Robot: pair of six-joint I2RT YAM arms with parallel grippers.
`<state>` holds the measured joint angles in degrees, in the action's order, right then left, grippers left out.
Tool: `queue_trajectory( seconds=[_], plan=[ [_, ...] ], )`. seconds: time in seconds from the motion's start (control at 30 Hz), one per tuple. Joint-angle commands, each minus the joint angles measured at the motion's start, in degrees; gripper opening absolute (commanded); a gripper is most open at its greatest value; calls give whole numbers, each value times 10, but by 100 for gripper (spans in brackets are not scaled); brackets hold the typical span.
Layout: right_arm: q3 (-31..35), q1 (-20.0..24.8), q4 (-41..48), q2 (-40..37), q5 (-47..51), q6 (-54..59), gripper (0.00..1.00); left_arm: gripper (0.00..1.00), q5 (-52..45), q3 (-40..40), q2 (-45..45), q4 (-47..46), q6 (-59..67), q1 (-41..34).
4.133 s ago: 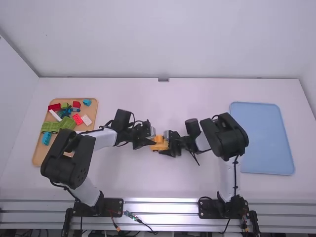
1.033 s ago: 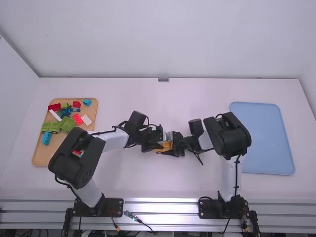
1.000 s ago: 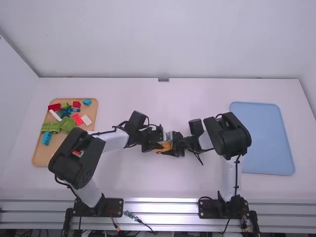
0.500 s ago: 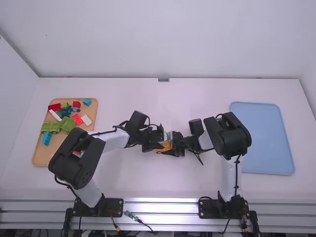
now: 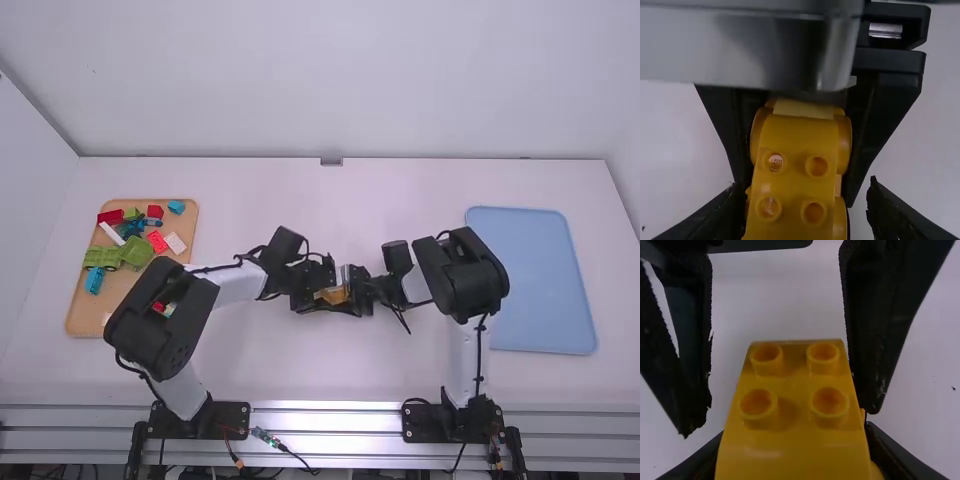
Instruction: Assemble lego blocks to make yellow taxi
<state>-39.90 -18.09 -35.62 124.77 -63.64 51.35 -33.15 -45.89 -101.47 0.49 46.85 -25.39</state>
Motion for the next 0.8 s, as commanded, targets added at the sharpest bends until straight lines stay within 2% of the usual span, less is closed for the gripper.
queue_trajectory(
  seconds=[0.0,0.47,0.63,0.67,0.7,0.77],
  plan=[
    [-6,1,3,8,7,-5,48,63,9,8,-10,-2,-12,-1],
    [-6,1,4,8,7,-5,47,62,12,9,15,-2,-25,12],
    [-6,1,5,8,7,-5,48,86,6,9,37,-16,-25,30],
    [-6,1,5,8,7,-5,48,96,1,9,47,-22,-24,34],
    [-6,1,5,8,7,-5,48,99,-7,9,57,-27,-22,38],
    [-6,1,5,8,7,-5,48,99,-23,9,79,-37,-21,51]
  ],
)
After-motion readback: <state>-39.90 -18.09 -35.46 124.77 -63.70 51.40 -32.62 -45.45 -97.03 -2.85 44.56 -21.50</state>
